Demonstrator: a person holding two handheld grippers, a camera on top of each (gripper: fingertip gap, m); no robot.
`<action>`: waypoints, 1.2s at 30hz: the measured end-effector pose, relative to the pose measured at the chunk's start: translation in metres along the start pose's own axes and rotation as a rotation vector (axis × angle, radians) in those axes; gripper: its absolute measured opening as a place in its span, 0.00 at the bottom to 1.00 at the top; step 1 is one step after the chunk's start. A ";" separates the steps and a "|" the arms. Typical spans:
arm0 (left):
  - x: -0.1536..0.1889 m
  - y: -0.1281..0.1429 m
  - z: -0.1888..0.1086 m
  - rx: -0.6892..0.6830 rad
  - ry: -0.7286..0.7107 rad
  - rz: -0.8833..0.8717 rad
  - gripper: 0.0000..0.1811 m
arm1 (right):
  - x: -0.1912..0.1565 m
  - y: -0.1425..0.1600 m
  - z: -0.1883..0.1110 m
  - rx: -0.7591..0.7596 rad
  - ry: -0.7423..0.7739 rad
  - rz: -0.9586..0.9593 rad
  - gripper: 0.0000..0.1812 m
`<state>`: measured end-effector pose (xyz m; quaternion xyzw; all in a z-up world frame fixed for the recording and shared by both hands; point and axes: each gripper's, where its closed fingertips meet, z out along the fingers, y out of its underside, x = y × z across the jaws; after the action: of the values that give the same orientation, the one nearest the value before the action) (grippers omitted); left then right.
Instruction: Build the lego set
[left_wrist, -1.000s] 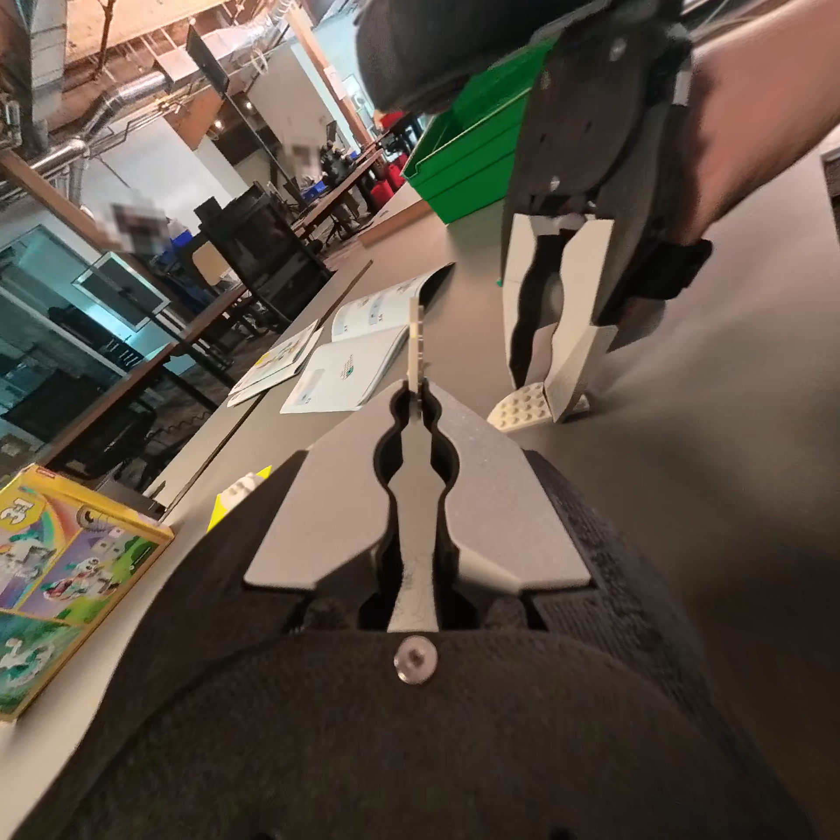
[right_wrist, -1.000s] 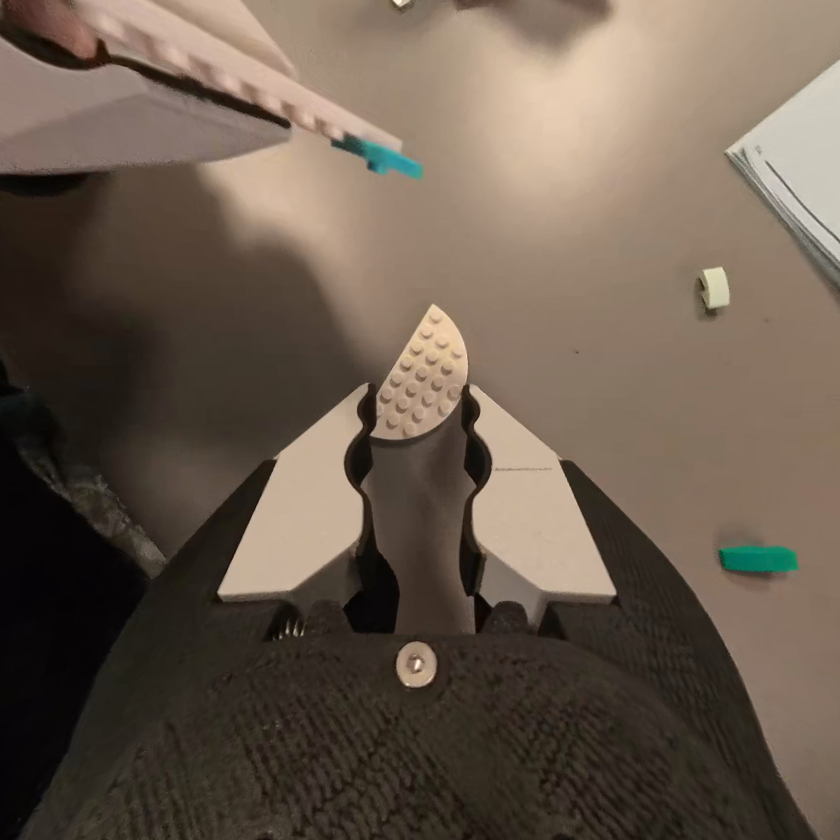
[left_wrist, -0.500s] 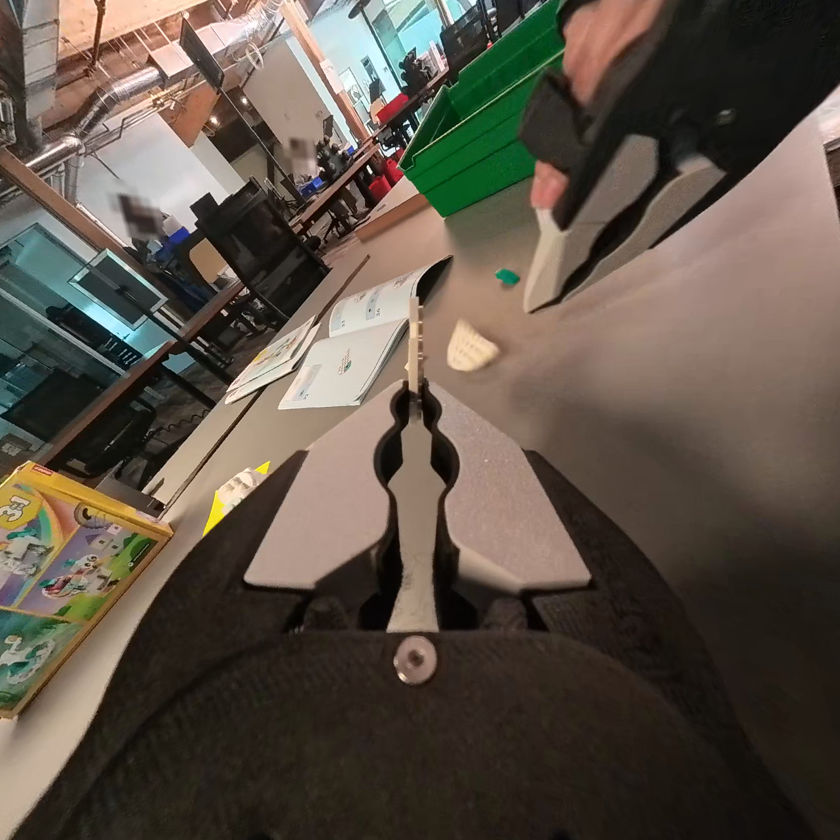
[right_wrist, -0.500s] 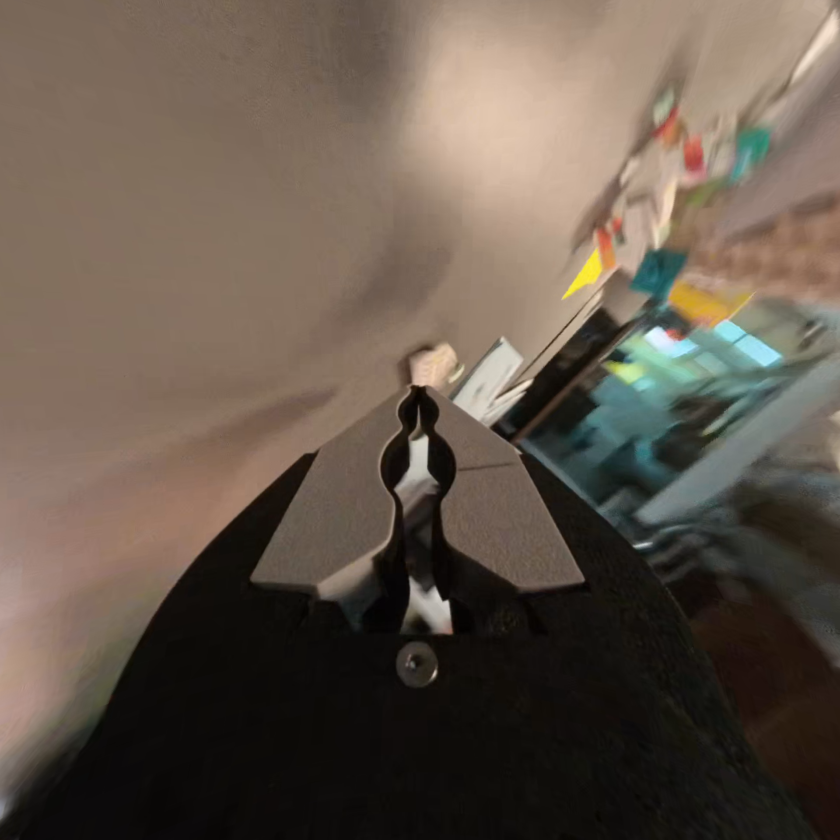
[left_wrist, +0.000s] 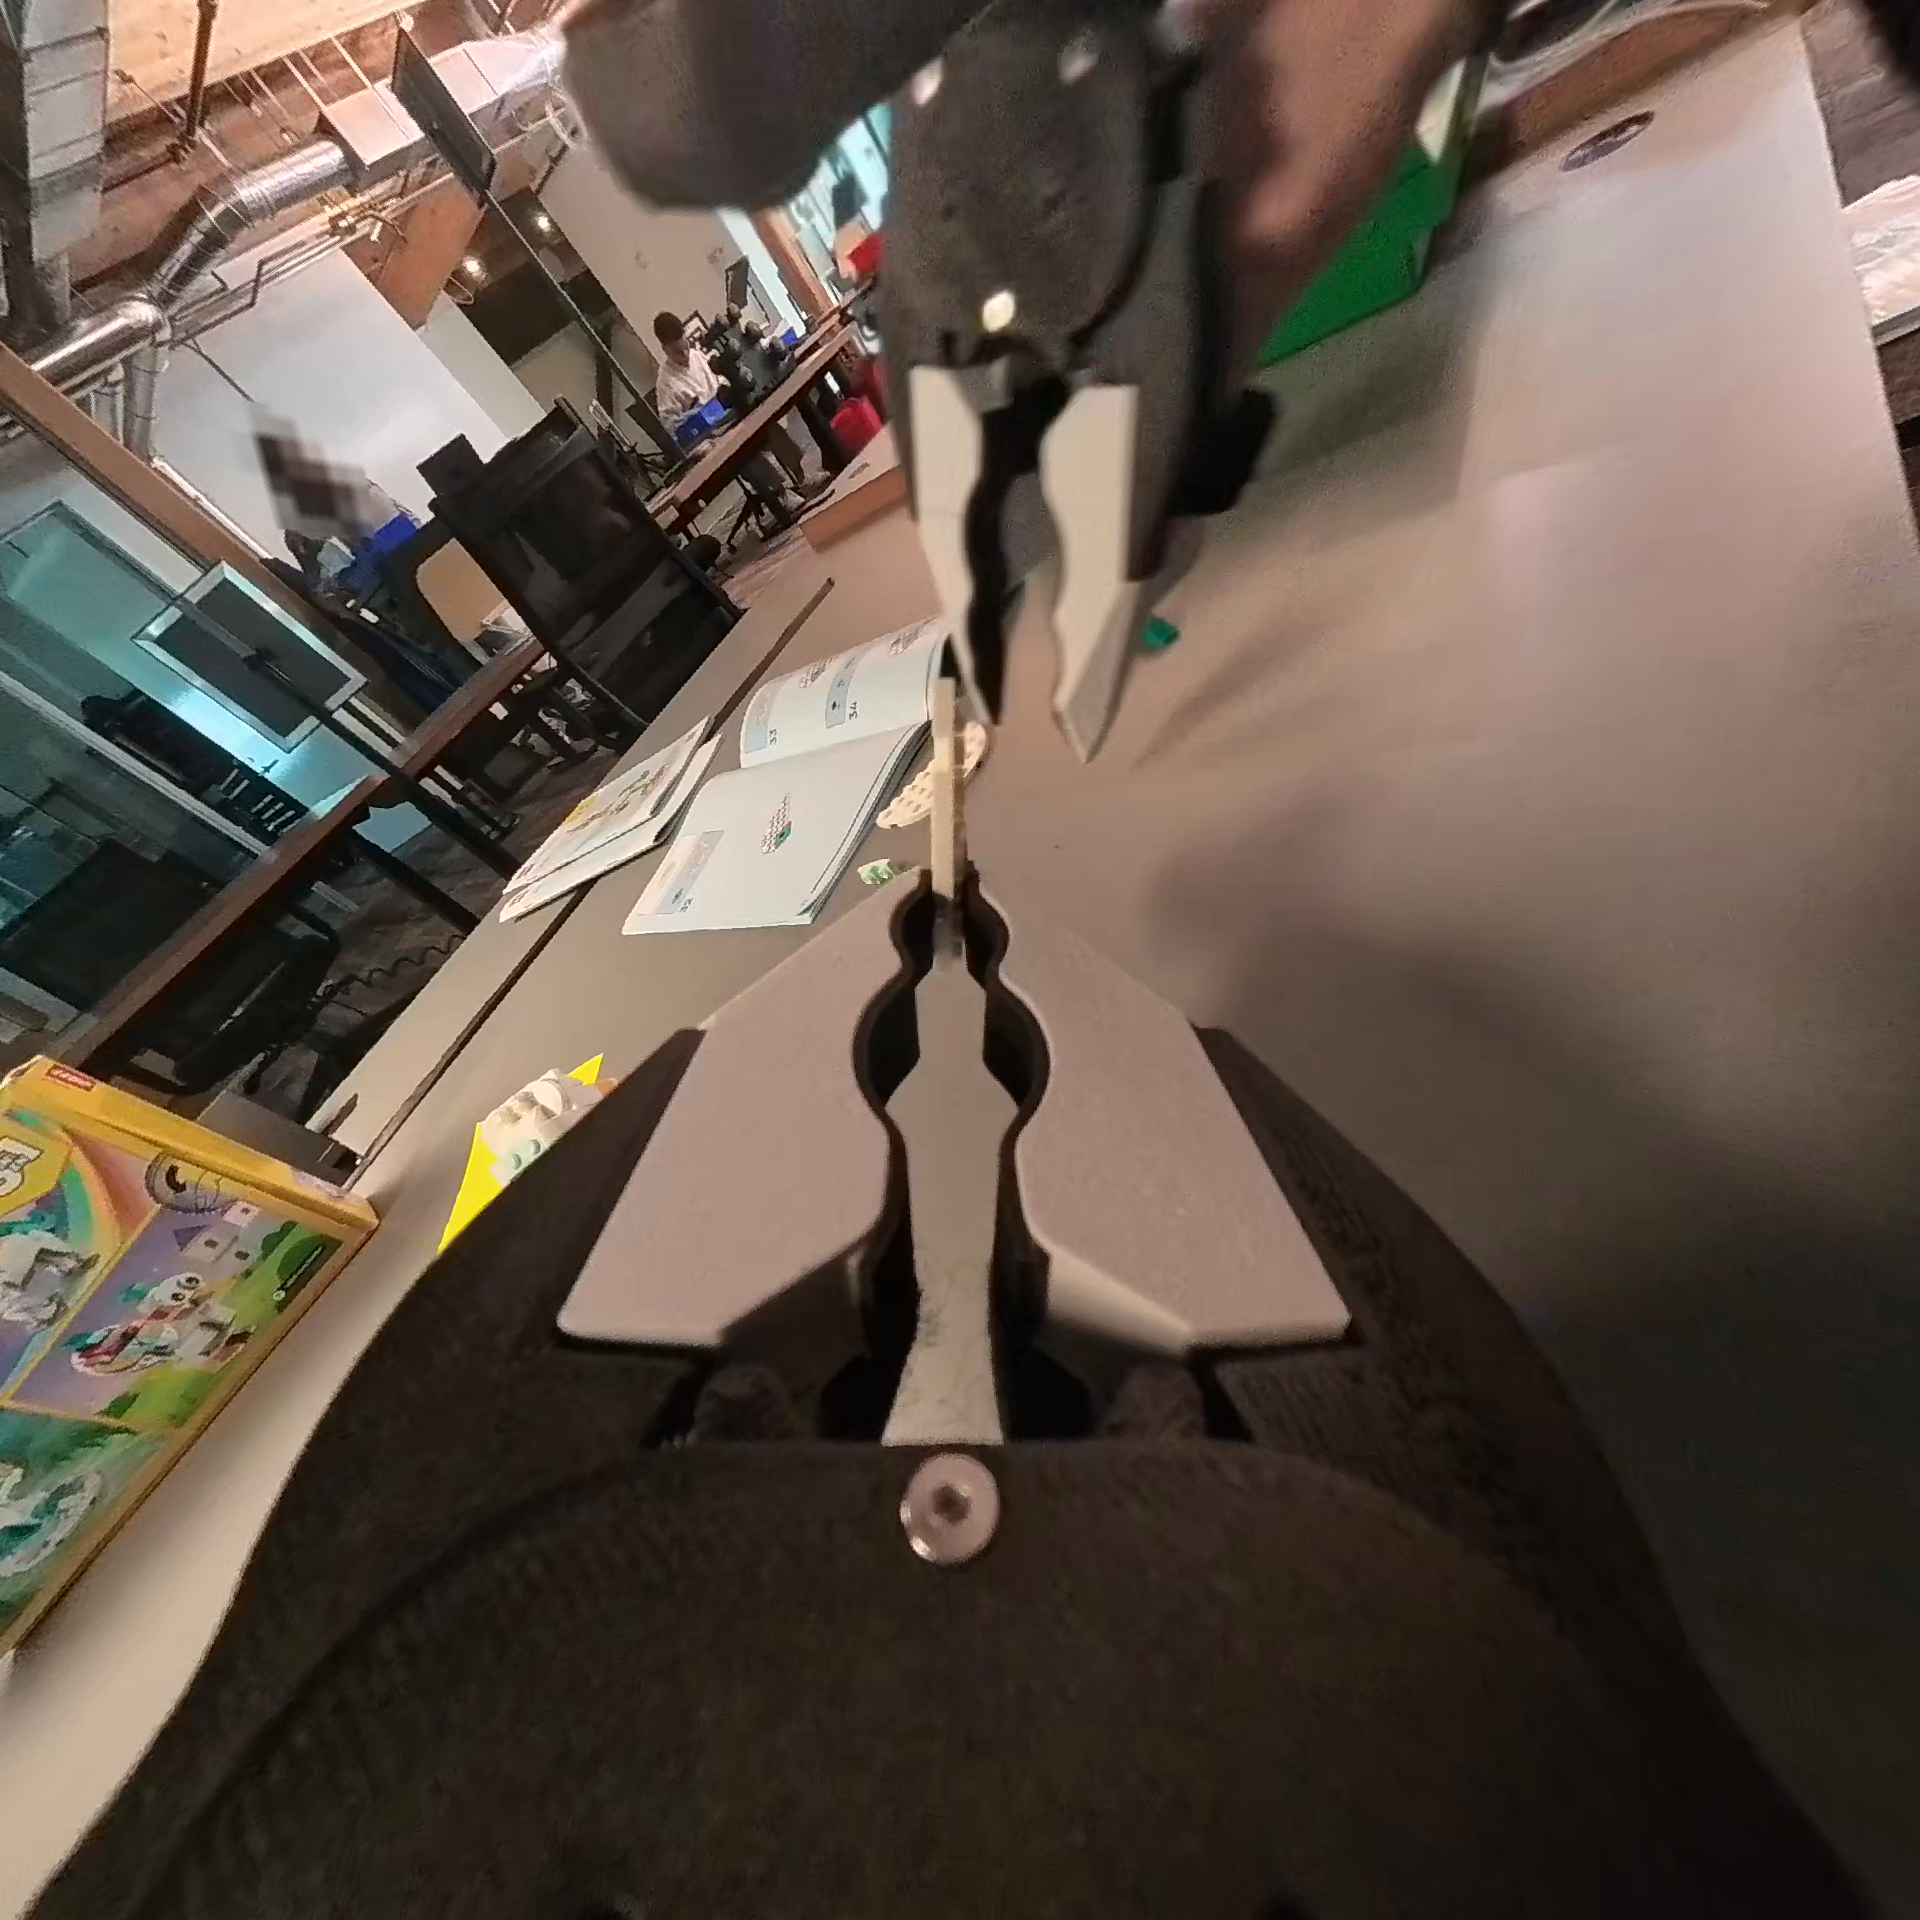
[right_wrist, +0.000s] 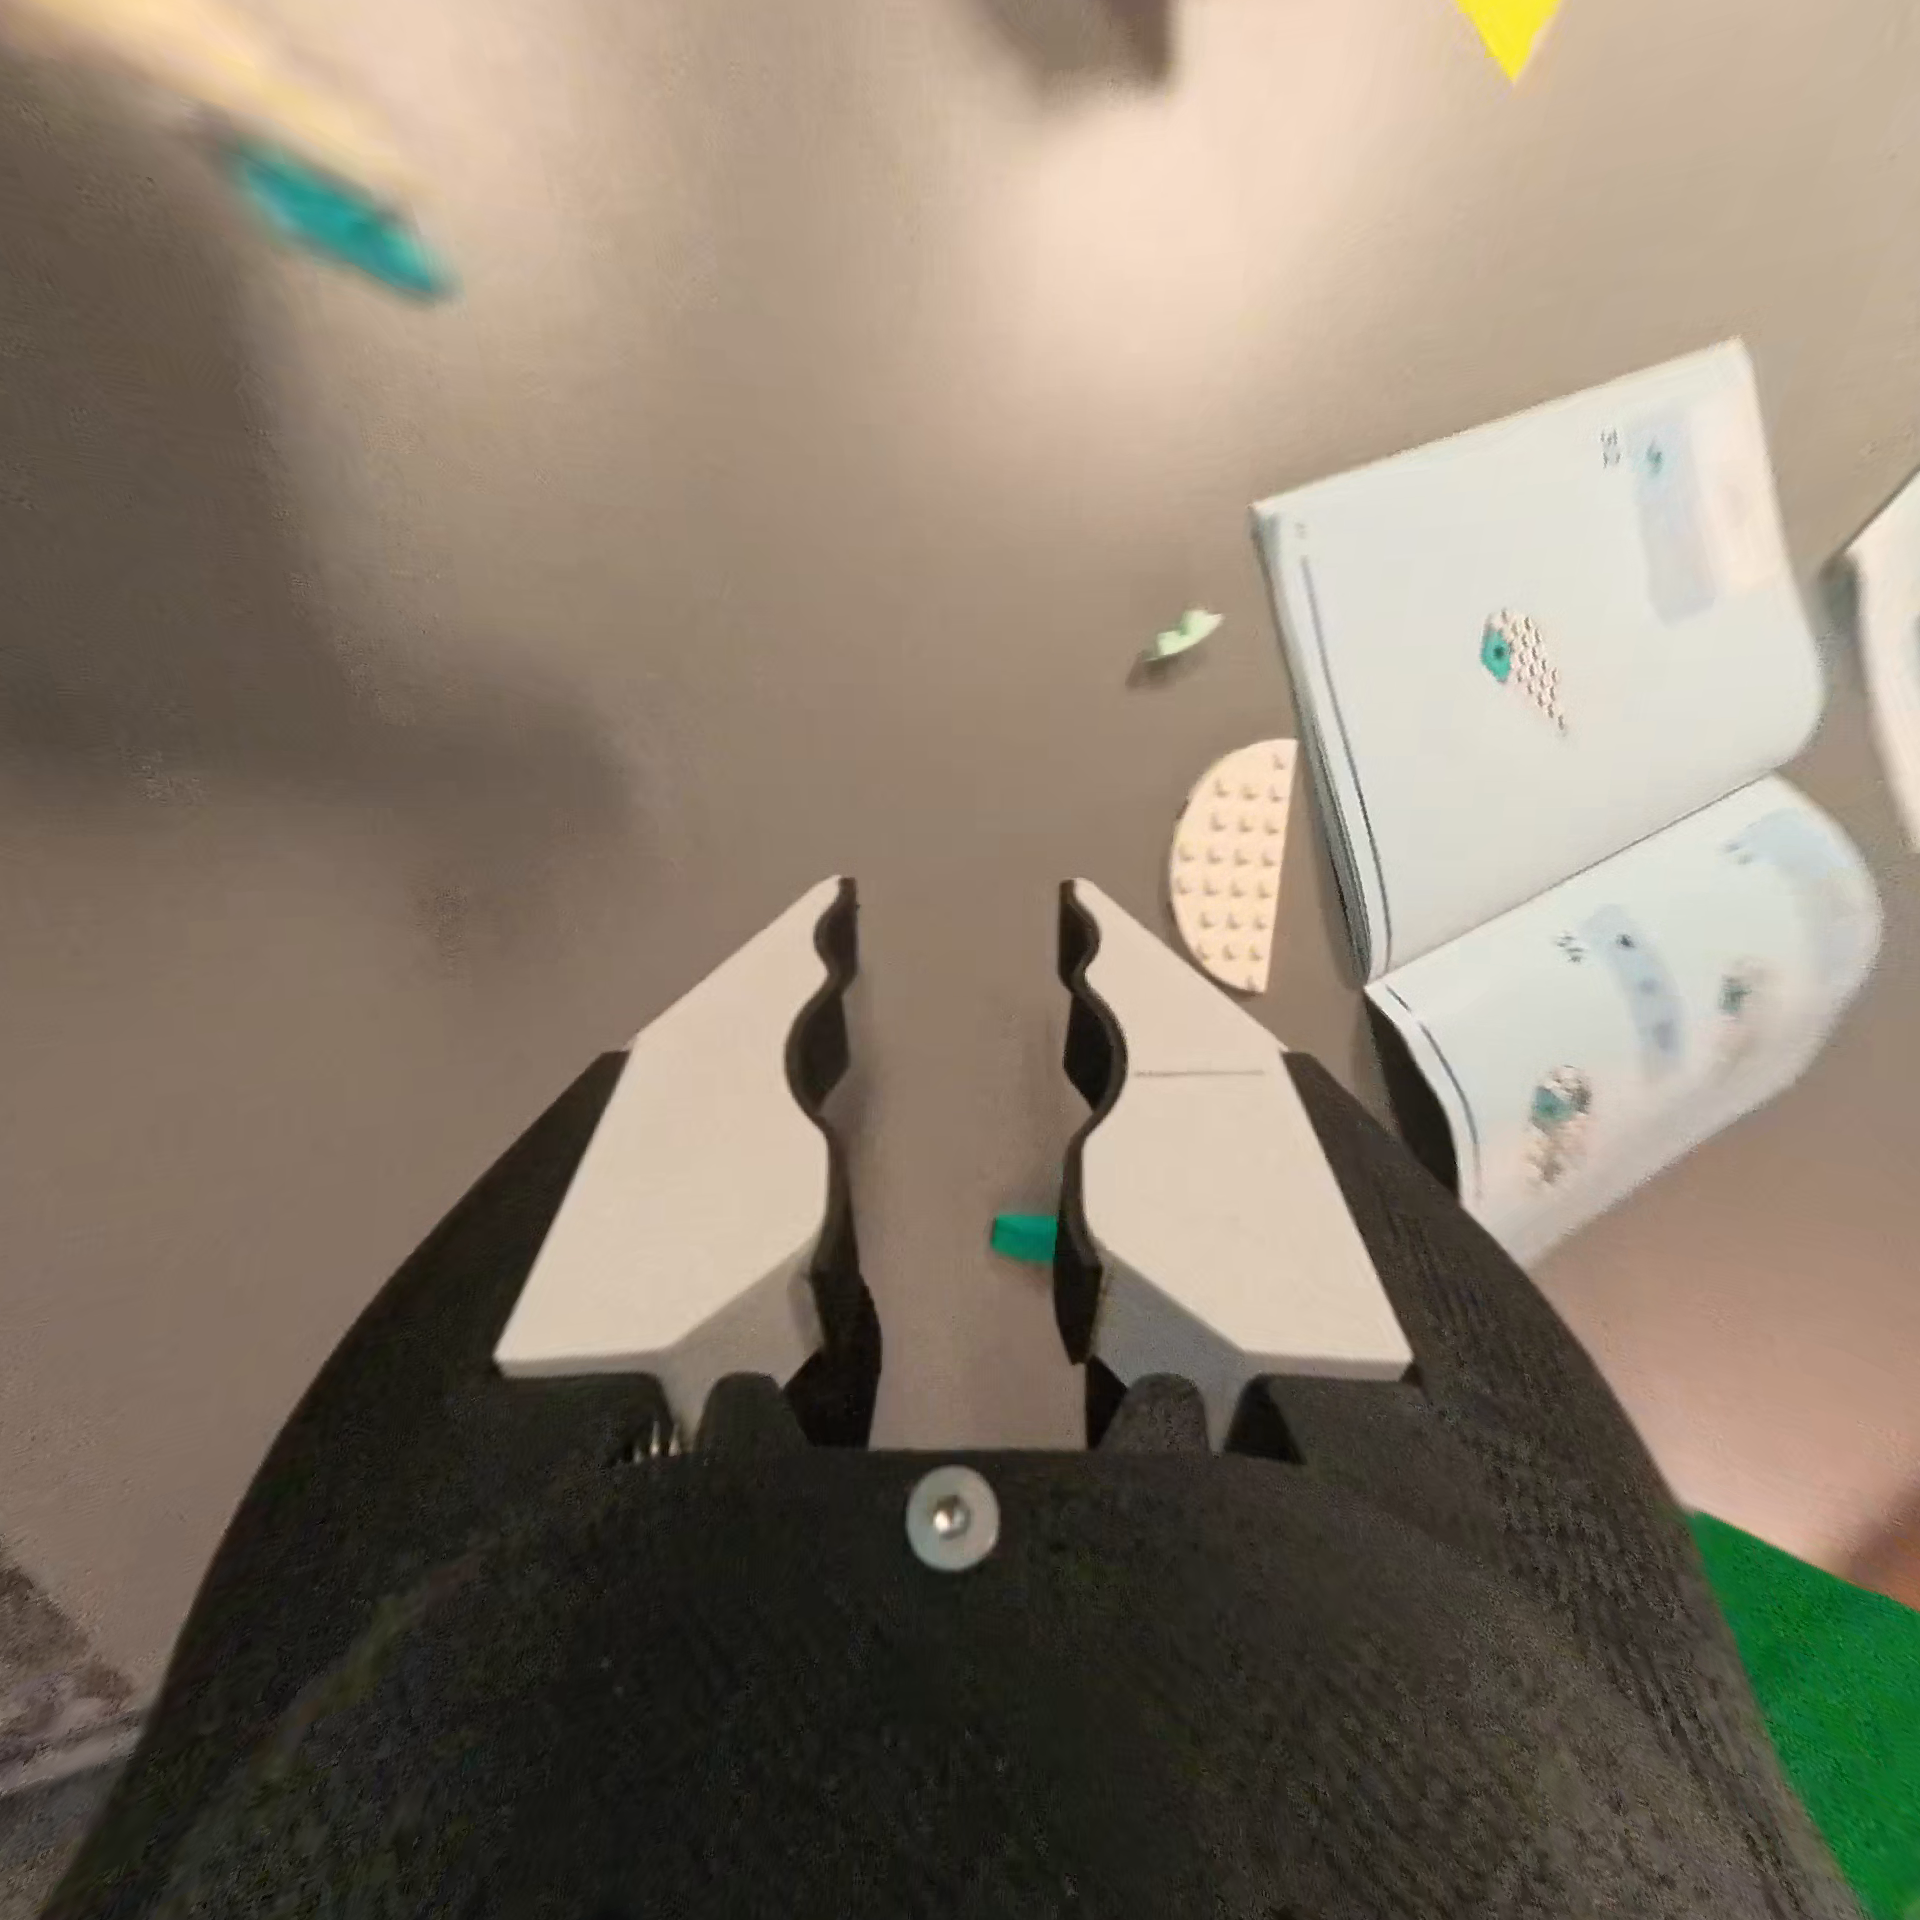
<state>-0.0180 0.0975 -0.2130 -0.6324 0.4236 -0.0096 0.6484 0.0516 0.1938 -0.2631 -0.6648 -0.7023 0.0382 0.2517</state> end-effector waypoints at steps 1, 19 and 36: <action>0.001 0.000 0.000 0.001 0.003 0.001 0.02 | 0.010 -0.002 0.006 0.025 -0.044 0.072 0.24; 0.002 -0.001 0.000 0.018 0.036 -0.047 0.02 | 0.060 0.021 0.041 0.011 -0.252 0.195 0.16; -0.007 0.014 0.003 -0.057 0.025 -0.149 0.02 | 0.025 -0.008 -0.003 -0.504 0.604 -1.681 0.16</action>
<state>-0.0280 0.1061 -0.2210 -0.6802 0.3836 -0.0539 0.6223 0.0460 0.2154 -0.2497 0.0461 -0.8457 -0.4854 0.2167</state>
